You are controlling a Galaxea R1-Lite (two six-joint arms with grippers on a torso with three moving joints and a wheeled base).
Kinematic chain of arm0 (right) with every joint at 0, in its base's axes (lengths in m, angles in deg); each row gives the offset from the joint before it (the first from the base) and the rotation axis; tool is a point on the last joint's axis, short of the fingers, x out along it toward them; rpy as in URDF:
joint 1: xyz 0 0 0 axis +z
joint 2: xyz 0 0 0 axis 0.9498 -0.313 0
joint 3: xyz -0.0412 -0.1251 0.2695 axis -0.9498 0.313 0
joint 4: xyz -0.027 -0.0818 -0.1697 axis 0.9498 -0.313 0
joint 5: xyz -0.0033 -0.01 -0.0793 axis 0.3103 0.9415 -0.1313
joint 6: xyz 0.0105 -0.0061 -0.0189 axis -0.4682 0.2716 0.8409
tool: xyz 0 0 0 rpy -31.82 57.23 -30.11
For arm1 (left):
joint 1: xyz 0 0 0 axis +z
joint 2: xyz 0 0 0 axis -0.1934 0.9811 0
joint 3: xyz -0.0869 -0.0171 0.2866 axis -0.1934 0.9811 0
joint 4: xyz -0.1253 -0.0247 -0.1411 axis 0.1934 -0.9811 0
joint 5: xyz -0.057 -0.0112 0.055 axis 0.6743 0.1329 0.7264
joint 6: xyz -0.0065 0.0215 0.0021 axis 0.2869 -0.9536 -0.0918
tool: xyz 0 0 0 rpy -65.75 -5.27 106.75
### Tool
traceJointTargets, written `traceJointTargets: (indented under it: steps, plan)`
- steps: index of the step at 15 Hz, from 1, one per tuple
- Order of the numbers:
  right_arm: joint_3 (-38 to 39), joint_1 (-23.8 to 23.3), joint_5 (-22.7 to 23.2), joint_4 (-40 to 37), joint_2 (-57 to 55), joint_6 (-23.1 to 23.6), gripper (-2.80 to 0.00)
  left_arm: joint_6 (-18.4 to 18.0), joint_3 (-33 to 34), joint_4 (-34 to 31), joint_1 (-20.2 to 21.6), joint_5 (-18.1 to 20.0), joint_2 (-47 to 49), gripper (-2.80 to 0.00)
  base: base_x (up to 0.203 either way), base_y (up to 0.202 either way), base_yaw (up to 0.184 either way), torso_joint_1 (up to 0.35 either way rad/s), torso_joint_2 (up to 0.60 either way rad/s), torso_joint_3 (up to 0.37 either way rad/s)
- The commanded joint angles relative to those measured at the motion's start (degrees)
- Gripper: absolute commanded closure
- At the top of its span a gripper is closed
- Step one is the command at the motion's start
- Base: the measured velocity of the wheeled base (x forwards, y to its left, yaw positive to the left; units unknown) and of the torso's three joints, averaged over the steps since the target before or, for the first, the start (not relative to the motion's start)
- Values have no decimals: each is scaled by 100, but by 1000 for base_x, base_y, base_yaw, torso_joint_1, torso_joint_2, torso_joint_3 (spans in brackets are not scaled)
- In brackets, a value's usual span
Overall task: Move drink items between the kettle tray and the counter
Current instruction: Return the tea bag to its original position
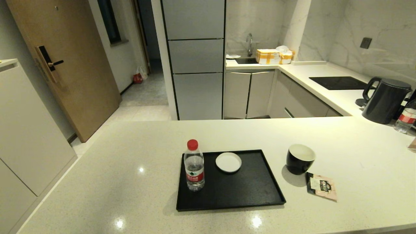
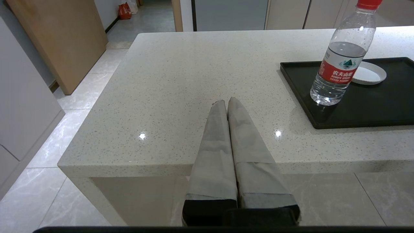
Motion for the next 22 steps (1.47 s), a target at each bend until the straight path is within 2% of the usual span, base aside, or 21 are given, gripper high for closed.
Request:
traceJointTargets:
  steps: [1,22]
  plan:
    - [0,1,4,0,-11,8,0,-3,9,1,0,-3,-11,0,0,0,0,0,0,0]
    - [0,1,4,0,-11,-1,0,-3,9,1,0,-3,-11,0,0,0,0,0,0,0]
